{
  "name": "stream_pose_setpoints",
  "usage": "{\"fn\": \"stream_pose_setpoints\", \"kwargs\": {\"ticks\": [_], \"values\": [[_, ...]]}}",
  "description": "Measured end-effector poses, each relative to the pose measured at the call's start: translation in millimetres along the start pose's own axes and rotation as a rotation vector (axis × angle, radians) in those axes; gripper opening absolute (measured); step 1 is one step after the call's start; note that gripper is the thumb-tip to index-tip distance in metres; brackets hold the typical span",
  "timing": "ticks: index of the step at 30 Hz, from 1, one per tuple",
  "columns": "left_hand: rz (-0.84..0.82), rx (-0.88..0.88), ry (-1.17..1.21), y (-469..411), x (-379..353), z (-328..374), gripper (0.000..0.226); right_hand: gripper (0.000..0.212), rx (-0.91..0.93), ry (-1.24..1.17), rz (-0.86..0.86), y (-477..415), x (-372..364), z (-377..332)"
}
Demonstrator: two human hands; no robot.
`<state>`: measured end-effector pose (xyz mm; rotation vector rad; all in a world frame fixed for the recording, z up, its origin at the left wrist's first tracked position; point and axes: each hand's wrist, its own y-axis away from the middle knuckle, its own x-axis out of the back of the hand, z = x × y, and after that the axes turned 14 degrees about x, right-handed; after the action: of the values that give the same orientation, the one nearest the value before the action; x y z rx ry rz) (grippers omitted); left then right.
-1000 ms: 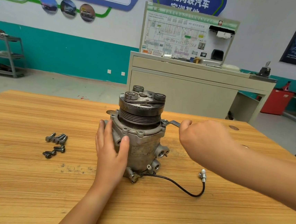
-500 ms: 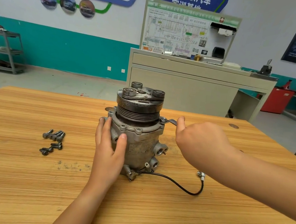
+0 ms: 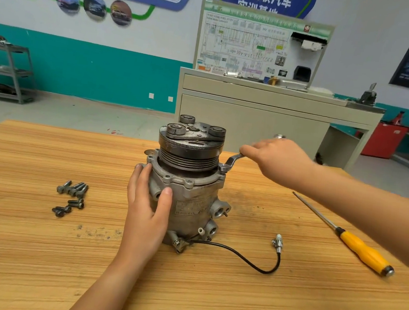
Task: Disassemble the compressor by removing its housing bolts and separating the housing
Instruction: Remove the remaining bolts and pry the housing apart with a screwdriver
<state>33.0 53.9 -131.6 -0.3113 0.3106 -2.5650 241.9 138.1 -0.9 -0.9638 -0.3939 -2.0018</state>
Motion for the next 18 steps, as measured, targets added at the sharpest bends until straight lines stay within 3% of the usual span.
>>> {"fn": "stream_pose_setpoints", "kwargs": {"ticks": [4,6,11,13,16,18], "values": [[0.001,-0.006,0.001,0.5,1.6,-1.1,0.055,0.022,-0.006,-0.164,0.398,-17.5,-18.4,-13.8],[0.004,-0.014,-0.002,-0.2,2.0,-1.2,0.054,0.017,-0.023,-0.192,0.485,-19.1,-18.3,-17.8],[-0.001,-0.022,-0.002,-0.4,1.3,-1.3,0.055,0.019,-0.374,-0.443,0.711,15.1,2.2,-16.1],[0.0,-0.029,-0.015,0.9,0.3,-1.5,0.056,0.024,-0.401,-0.48,0.649,35.0,11.6,-21.1],[0.007,-0.047,-0.026,2.4,-0.5,-1.3,0.057,0.034,-0.326,-0.396,0.279,54.9,21.9,-38.4],[0.01,-0.052,-0.025,2.4,-1.3,-1.1,0.057,0.037,-0.293,-0.381,0.142,60.0,24.4,-49.5]]}}
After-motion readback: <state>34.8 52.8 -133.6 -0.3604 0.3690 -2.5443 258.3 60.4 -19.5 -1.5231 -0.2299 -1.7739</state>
